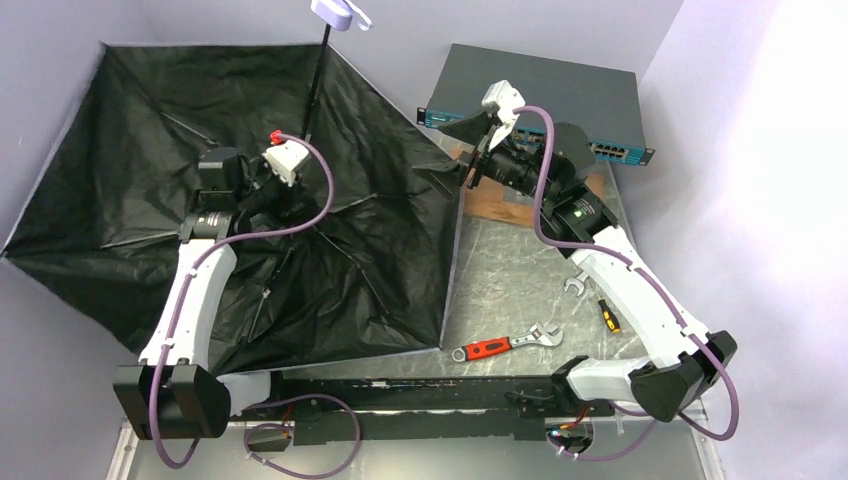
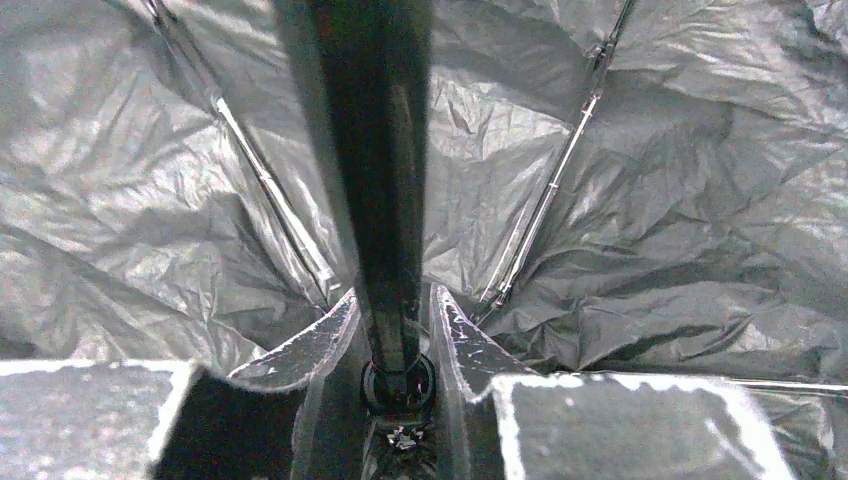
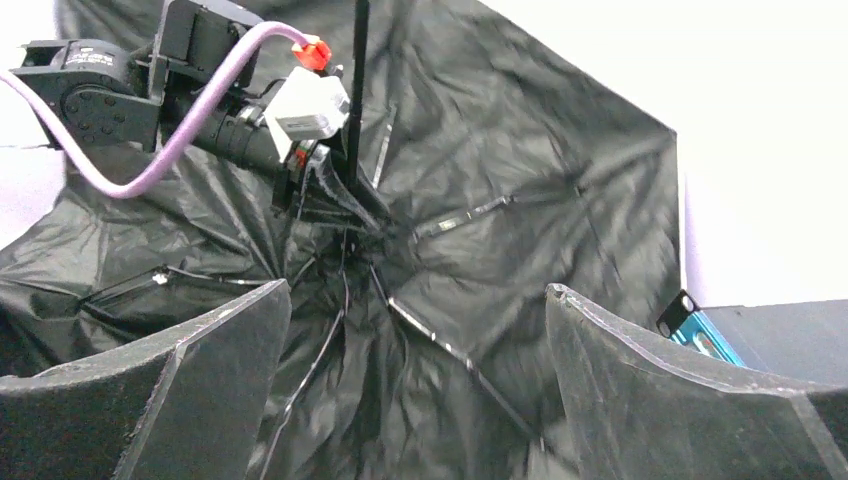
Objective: Open the umbrella
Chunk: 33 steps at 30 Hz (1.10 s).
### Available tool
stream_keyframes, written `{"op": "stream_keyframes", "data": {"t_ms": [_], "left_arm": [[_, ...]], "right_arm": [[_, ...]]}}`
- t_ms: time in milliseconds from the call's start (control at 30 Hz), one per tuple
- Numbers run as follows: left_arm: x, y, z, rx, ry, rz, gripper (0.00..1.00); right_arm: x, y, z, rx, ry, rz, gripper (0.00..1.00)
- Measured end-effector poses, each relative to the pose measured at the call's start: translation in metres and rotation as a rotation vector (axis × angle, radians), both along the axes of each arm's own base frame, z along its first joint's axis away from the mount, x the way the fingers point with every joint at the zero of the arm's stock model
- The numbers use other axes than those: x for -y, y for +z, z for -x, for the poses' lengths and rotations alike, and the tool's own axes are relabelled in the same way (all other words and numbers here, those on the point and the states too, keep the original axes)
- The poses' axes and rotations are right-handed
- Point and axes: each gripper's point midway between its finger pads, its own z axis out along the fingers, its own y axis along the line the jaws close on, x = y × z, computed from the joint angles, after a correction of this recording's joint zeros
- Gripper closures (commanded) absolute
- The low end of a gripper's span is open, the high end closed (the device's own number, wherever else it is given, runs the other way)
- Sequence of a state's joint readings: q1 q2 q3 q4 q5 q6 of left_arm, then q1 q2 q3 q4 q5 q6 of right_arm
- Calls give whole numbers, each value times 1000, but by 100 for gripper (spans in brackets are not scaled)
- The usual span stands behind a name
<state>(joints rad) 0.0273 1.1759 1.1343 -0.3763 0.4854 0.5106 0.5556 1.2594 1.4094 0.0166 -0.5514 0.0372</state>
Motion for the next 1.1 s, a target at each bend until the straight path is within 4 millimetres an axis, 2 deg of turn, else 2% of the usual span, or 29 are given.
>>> {"op": "stream_keyframes", "data": {"t_ms": [200,333,467,567,700,933,1000,1033,1100], "left_arm": [[78,10,19,-38,-272,163,100],[122,1,24,-80,-413,212,100],[154,-17,21,-125,-497,231,100],[168,-32,19,-163,-534,236,100],[177,-46,19,-190,-560,230,100],[183,-46,22,-176,-599,215,100],[185,-46,23,-162,-613,202,100],[186,-46,24,-155,-621,195,100],[188,-47,24,-143,-632,181,96]], "right_arm": [[-12,0,-8,0,41,-23,2],[-23,7,-18,-1,70,-67,4],[-30,23,-24,15,86,-120,7],[-31,36,-23,33,98,-160,11],[-33,56,-27,59,99,-215,15],[-48,72,-56,85,50,-267,23],[-53,70,-68,74,24,-274,33],[-55,68,-73,69,15,-275,45],[-59,64,-80,55,12,-277,81]]}}
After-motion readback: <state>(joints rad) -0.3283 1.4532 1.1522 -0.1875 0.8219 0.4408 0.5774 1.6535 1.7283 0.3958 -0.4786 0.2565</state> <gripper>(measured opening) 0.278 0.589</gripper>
